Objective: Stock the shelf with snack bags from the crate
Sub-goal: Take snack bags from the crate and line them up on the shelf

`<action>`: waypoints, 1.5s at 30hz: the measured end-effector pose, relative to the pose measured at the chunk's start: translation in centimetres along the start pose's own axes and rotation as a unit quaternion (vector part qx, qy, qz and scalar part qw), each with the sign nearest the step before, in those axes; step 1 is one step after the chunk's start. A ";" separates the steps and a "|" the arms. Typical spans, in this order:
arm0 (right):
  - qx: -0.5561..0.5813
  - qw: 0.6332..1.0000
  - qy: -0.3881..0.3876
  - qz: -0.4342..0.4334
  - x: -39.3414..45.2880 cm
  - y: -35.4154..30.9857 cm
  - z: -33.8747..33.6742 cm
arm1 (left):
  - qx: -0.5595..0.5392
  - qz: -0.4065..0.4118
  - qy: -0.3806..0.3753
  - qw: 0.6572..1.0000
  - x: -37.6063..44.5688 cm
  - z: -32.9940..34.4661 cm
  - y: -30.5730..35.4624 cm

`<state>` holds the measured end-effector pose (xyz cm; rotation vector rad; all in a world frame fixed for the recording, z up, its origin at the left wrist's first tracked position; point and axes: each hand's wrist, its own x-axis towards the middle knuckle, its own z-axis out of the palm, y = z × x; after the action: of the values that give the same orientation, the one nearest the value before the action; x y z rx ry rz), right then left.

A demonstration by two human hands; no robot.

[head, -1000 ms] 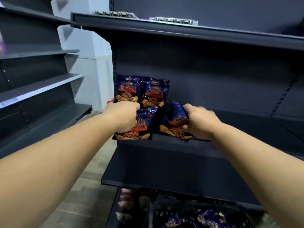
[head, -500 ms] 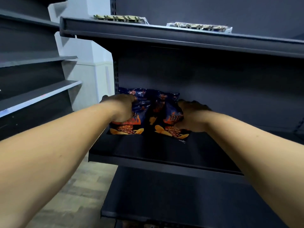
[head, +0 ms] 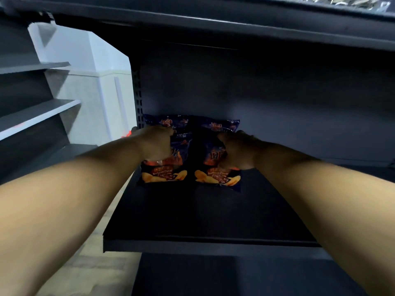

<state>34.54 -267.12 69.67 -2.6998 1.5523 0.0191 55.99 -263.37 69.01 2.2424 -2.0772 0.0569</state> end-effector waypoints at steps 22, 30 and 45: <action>-0.035 0.996 0.077 0.033 2.4 -0.8 2.5 | 0.029 0.033 0.108 0.993 1.6 2.6 -1.4; -0.023 0.995 0.090 0.028 1.9 -0.9 2.5 | 0.024 0.032 0.137 0.990 0.5 2.9 -1.2; 0.026 0.989 0.145 0.016 -3.8 -1.1 1.6 | 0.021 0.040 0.186 0.982 -5.5 1.8 5.9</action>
<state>33.62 -263.24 68.21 -2.7337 1.6372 -0.4246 49.65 -258.46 66.92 1.9798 -1.9743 0.4893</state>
